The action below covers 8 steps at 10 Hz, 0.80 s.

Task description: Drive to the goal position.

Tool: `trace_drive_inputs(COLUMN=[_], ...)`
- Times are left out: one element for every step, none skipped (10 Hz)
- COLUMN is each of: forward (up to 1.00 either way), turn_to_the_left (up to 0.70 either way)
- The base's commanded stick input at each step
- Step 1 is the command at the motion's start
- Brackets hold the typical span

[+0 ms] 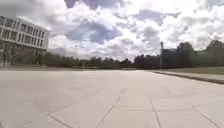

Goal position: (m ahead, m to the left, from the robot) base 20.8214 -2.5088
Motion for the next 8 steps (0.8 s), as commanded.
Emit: trace_drive_inputs(forward=[1.0, 1.0, 1.0, 1.0, 1.0, 1.0, 1.0, 1.0], turn_to_the_left=[-0.13, -0.13, -0.13, -0.13, -0.13, -0.13, -0.13, -0.13])
